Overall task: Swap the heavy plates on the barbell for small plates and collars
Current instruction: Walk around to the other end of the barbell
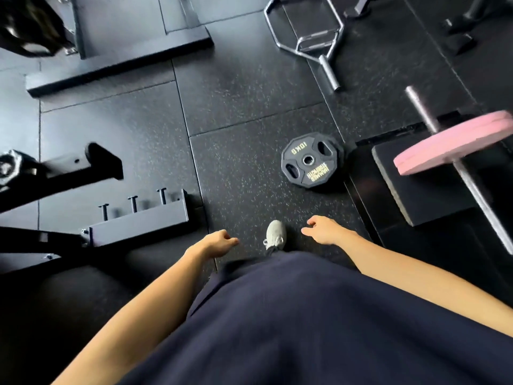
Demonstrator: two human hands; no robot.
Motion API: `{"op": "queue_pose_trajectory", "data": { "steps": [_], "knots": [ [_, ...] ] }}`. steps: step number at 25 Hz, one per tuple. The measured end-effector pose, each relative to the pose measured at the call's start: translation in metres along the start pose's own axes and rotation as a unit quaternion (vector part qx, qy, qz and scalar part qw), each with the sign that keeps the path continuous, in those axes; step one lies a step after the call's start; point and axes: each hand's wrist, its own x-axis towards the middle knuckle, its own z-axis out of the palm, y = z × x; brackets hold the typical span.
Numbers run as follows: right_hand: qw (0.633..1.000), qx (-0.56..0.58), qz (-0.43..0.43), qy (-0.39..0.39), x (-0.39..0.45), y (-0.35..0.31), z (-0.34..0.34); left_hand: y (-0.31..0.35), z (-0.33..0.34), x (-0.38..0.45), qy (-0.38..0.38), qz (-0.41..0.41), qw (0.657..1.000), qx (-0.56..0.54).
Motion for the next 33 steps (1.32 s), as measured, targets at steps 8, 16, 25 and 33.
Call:
{"op": "queue_pose_trajectory", "data": {
  "steps": [8,16,25,33],
  "knots": [
    [0.994,-0.089,-0.049,-0.029,0.110,-0.155,-0.140,0.007,-0.138,0.090,0.017,-0.052,0.992,-0.114],
    [0.990,-0.129,-0.059,-0.008,0.237,-0.344,-0.245,-0.011,-0.357,0.216,0.007,-0.048,0.993,-0.109],
    [0.976,-0.184,-0.119,-0.016,0.336,-0.569,-0.326,-0.049,-0.545,0.289,0.080,-0.070,0.972,-0.209],
    [0.901,-0.364,-0.223,-0.080,0.452,-0.805,-0.382,-0.109,-0.668,0.338,0.094,-0.185,0.921,-0.330]
  ]
}}
